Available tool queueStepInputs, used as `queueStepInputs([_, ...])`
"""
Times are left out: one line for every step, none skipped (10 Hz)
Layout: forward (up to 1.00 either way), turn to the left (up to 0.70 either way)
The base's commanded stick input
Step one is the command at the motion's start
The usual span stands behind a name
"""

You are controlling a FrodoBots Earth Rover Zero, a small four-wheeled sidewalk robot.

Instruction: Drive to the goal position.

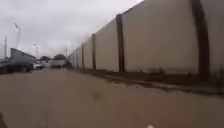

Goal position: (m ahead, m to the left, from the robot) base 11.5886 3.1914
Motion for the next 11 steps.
queueStepInputs([1.0,0.0])
queueStepInputs([1.0,0.0])
queueStepInputs([1.0,0.0])
queueStepInputs([1.0,0.0])
queueStepInputs([1.0,0.0])
queueStepInputs([1.0,0.0])
queueStepInputs([1.0,0.0])
queueStepInputs([1.0,0.0])
queueStepInputs([1.0,0.0])
queueStepInputs([1.0,0.0])
queueStepInputs([1.0,0.0])
